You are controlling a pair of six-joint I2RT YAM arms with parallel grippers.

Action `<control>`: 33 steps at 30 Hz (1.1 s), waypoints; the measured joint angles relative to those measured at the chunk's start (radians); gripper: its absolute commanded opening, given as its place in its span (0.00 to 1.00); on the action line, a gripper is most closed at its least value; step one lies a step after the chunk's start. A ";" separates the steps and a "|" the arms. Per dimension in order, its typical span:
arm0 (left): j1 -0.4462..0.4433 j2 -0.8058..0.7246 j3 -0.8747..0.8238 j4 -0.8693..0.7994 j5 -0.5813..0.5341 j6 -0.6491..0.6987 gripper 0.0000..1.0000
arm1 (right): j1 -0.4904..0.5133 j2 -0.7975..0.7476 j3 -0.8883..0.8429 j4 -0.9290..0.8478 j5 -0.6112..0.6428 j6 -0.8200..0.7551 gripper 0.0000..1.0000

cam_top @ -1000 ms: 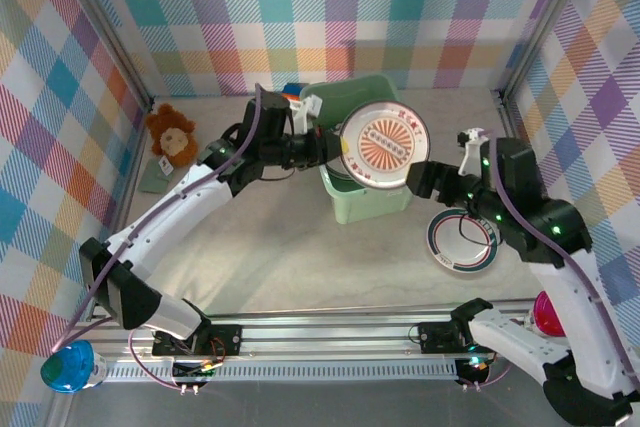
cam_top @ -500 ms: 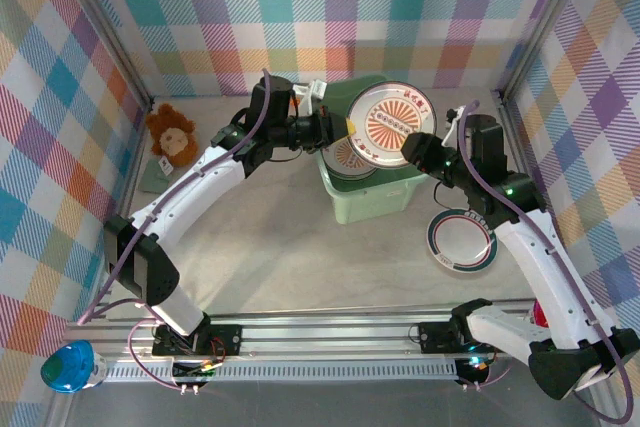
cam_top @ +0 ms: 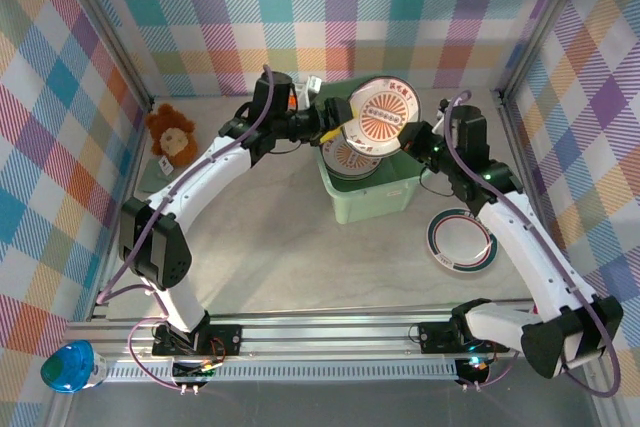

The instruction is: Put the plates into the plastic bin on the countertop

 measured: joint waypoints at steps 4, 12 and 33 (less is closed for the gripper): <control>0.034 -0.005 0.006 -0.006 -0.072 0.046 1.00 | 0.000 0.066 0.000 0.041 0.039 0.061 0.00; 0.113 -0.024 0.024 -0.111 -0.207 0.162 1.00 | 0.013 0.284 0.050 0.055 0.112 0.217 0.00; 0.202 -0.004 -0.018 -0.158 -0.217 0.215 1.00 | 0.166 0.593 0.268 -0.087 0.268 0.528 0.00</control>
